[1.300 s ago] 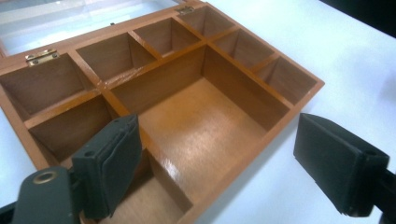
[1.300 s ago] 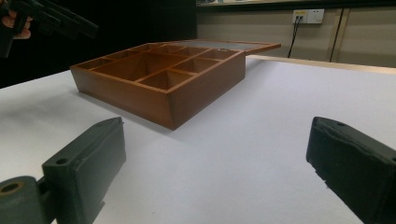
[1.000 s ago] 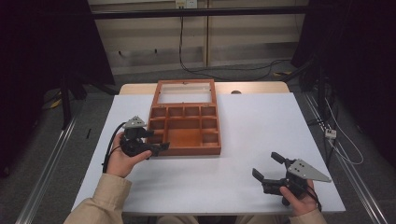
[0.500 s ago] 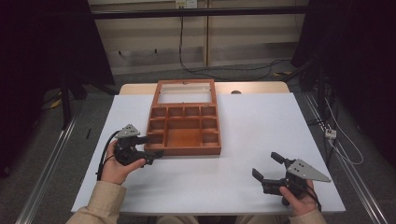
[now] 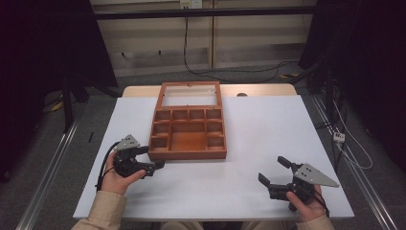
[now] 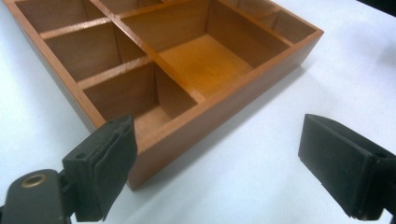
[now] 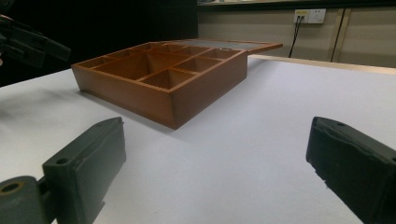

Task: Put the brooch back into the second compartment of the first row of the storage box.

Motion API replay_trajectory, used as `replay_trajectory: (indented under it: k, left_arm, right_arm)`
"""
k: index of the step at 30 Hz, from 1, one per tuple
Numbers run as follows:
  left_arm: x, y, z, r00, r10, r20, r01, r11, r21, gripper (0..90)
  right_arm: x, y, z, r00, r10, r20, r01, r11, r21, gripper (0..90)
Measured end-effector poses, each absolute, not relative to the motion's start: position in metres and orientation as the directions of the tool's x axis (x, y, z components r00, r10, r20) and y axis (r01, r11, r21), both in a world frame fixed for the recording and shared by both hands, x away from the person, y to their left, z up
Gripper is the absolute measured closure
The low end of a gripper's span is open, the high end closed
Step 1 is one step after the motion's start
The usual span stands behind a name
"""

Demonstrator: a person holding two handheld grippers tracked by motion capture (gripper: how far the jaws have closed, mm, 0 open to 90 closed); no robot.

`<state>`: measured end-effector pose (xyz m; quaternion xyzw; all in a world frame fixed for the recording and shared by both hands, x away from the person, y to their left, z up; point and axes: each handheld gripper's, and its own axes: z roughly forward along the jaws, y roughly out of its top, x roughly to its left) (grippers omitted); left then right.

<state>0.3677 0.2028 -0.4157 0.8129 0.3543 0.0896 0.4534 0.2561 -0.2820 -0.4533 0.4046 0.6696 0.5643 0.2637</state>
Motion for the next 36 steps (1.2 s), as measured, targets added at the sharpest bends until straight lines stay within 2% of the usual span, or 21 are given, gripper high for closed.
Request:
replay_trajectory:
  k: [36]
  left_arm:
    - [0.346,0.231,-0.44,0.693,0.694,-0.198,0.53,-0.304,0.791,11.6]
  right_arm:
    - [0.255,-0.282,-0.454,-0.535,0.838,0.104,0.244,0.035,0.969,4.7]
